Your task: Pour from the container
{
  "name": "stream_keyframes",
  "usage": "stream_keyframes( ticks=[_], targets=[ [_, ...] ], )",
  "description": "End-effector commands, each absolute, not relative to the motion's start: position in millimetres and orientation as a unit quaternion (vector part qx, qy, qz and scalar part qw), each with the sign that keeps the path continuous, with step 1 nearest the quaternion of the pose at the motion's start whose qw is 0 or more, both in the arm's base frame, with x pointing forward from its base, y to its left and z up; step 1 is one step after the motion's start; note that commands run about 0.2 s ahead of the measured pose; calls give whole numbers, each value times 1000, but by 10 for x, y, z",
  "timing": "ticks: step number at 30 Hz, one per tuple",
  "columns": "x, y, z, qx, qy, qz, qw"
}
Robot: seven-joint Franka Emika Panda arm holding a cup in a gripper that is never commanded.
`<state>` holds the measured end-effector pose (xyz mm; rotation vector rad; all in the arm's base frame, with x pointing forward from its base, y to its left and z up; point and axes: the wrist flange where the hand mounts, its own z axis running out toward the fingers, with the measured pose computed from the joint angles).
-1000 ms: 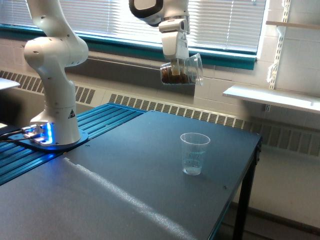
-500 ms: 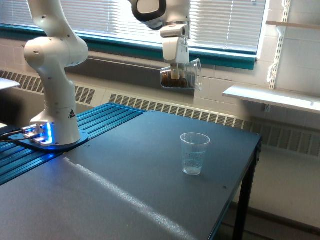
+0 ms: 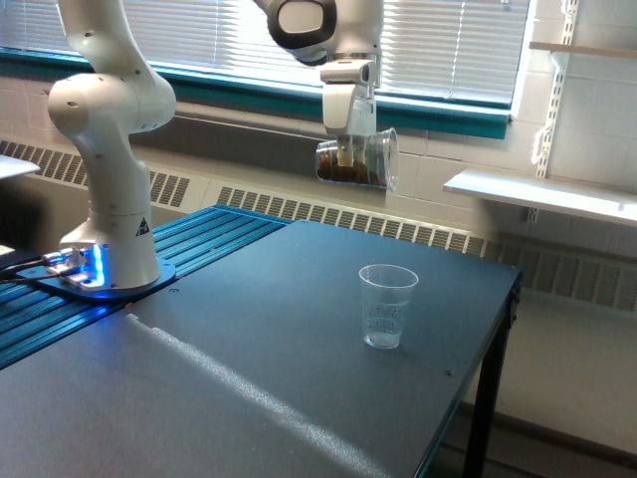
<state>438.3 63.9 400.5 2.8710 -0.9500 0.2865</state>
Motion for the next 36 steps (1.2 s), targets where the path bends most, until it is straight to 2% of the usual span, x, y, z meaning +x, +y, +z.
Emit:
stream_keyframes(
  ticks=[1, 36],
  targets=[
    [4415, 684, 4024, 938, -327, 97, 58],
    [4440, 710, 3951, 923, -368, 81, 83]
  ],
)
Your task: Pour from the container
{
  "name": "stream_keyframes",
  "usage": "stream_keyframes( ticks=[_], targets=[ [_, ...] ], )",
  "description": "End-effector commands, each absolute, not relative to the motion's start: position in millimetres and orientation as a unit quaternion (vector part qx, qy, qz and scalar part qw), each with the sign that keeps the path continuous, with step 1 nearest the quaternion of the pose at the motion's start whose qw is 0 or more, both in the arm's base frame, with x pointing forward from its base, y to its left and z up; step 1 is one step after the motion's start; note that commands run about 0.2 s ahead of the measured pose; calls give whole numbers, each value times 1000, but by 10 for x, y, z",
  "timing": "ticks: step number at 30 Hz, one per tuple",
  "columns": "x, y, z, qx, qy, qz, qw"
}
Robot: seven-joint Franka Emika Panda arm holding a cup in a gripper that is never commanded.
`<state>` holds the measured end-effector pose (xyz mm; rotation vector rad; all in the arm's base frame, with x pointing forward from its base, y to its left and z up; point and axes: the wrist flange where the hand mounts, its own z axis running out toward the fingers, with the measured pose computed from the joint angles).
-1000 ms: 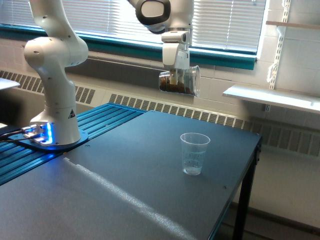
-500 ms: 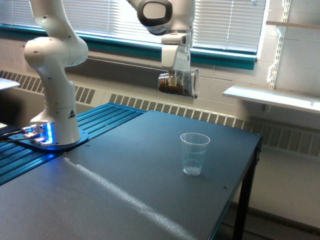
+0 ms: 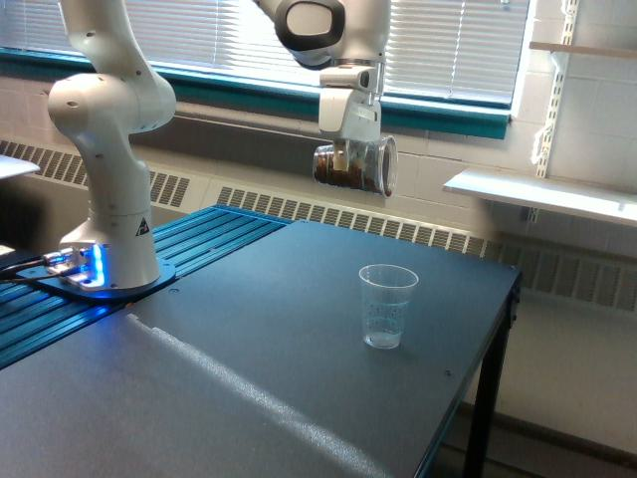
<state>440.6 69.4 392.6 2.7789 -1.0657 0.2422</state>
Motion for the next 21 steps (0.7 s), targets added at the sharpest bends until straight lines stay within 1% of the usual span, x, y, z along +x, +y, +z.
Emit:
stream_keyframes(
  ticks=[1, 21],
  targets=[
    [4441, 711, 3946, 922, -369, 81, 84],
    [4442, 759, 3884, 912, -393, 70, 97]
  ],
)
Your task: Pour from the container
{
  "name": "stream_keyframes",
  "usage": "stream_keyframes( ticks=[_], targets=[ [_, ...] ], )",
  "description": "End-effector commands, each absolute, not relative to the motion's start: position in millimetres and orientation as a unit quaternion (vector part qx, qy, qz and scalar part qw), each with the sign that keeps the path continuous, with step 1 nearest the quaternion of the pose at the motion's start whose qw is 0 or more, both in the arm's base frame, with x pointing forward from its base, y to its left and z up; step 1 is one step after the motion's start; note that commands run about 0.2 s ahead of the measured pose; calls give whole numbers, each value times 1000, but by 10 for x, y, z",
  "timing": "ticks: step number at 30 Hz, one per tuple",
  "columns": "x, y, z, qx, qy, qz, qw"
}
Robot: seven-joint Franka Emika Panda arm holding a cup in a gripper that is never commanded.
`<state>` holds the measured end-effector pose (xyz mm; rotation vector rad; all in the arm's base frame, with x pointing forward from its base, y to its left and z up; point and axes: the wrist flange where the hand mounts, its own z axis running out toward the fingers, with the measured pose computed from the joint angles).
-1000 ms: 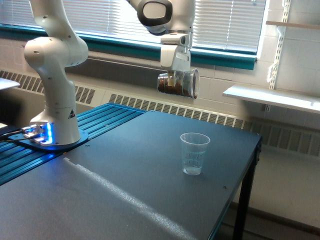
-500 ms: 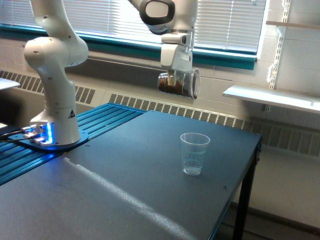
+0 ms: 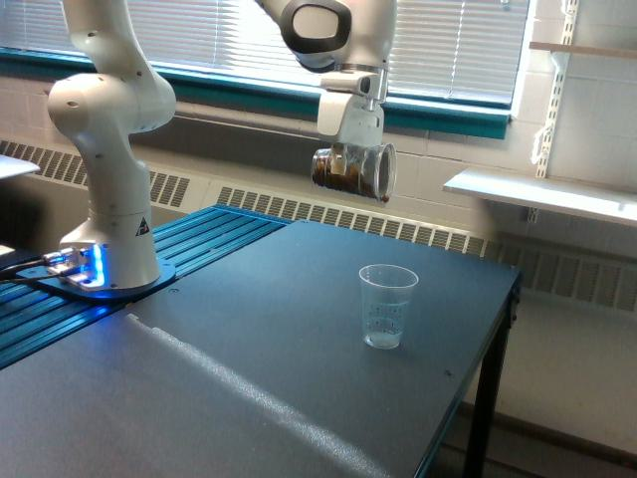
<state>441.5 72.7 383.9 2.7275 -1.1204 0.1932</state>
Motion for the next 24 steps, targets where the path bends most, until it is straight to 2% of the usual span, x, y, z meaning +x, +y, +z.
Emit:
stream_keyframes(
  ticks=[1, 24],
  targets=[
    [4444, 758, 3882, 911, -395, 69, 98],
    [4497, 796, 3870, 899, -418, 55, 117]
  ],
)
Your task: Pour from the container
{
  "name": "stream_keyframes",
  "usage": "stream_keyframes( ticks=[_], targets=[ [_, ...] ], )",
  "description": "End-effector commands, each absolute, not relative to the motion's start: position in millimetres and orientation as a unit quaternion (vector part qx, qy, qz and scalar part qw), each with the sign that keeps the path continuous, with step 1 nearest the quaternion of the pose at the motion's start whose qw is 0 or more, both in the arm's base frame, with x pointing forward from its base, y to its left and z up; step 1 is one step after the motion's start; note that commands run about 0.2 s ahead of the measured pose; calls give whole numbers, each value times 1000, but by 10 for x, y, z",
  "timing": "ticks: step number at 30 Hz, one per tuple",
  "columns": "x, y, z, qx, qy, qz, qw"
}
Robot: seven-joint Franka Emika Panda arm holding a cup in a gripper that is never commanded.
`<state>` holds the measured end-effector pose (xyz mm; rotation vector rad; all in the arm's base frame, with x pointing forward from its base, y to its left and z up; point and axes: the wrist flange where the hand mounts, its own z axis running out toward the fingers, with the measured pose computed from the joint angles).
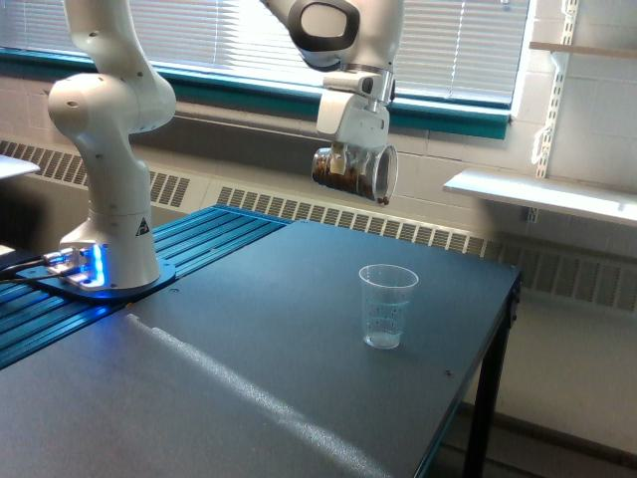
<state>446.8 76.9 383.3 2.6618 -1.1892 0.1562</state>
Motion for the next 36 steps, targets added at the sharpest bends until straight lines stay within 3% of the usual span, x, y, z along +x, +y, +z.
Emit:
stream_keyframes(
  ticks=[1, 36],
  targets=[
    [4500, 797, 3870, 899, -419, 54, 118],
    [4538, 775, 3874, 887, -440, 51, 129]
  ],
)
